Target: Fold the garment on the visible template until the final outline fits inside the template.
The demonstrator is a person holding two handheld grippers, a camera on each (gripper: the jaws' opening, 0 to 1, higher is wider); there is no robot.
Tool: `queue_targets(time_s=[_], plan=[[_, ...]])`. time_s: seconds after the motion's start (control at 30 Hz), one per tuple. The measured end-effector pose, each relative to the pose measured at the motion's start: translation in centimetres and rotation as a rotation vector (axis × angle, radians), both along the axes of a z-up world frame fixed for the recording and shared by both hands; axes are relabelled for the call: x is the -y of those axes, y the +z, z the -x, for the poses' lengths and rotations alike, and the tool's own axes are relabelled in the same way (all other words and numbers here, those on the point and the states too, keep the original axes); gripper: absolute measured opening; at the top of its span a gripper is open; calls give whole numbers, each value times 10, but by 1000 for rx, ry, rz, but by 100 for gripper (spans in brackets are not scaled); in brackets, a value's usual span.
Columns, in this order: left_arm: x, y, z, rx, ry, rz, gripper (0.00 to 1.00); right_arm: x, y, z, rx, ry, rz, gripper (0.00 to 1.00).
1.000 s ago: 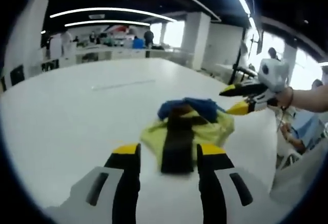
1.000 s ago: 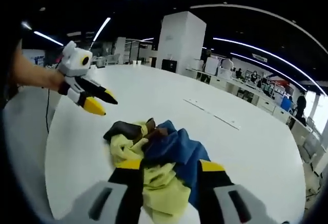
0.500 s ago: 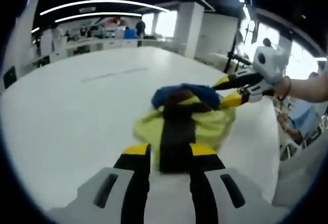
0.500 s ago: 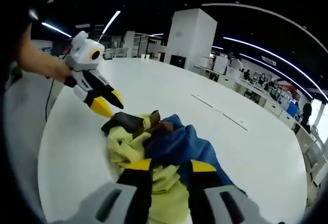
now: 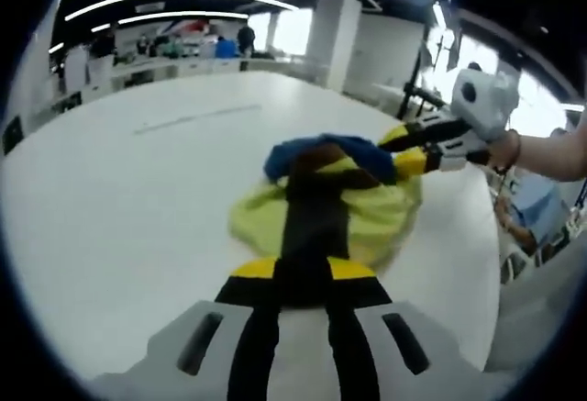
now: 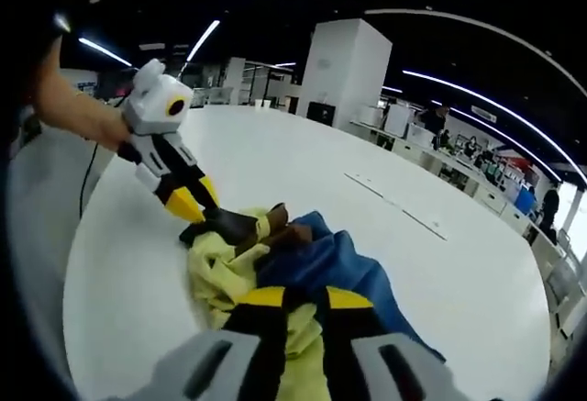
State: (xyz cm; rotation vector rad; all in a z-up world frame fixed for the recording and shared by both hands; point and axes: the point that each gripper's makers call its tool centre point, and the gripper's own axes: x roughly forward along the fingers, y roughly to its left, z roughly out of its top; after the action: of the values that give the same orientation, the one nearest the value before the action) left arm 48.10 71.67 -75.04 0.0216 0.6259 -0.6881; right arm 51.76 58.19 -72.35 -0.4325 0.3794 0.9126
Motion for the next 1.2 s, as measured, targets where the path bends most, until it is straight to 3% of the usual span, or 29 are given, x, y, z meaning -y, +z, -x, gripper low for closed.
queue_targets(time_s=[0.2,0.43,0.7,0.87,1.2], plan=[[2,-1,0,-34,23,13,0,0,0,-4,-1,-20,-9,0],[0,5,0,-6,30,-17,0,3,10,-4,-15,-51,-53,0],[-15,20,-3,73,38,-77,0,5,20,-5,-13,-71,-80,0],[-22,35,-4,101,52,-80,0,9,24,-9,-15,-89,-69,0],[-45,59,-16,158,89,-139,0,23,43,-24,44,-108,0,0]])
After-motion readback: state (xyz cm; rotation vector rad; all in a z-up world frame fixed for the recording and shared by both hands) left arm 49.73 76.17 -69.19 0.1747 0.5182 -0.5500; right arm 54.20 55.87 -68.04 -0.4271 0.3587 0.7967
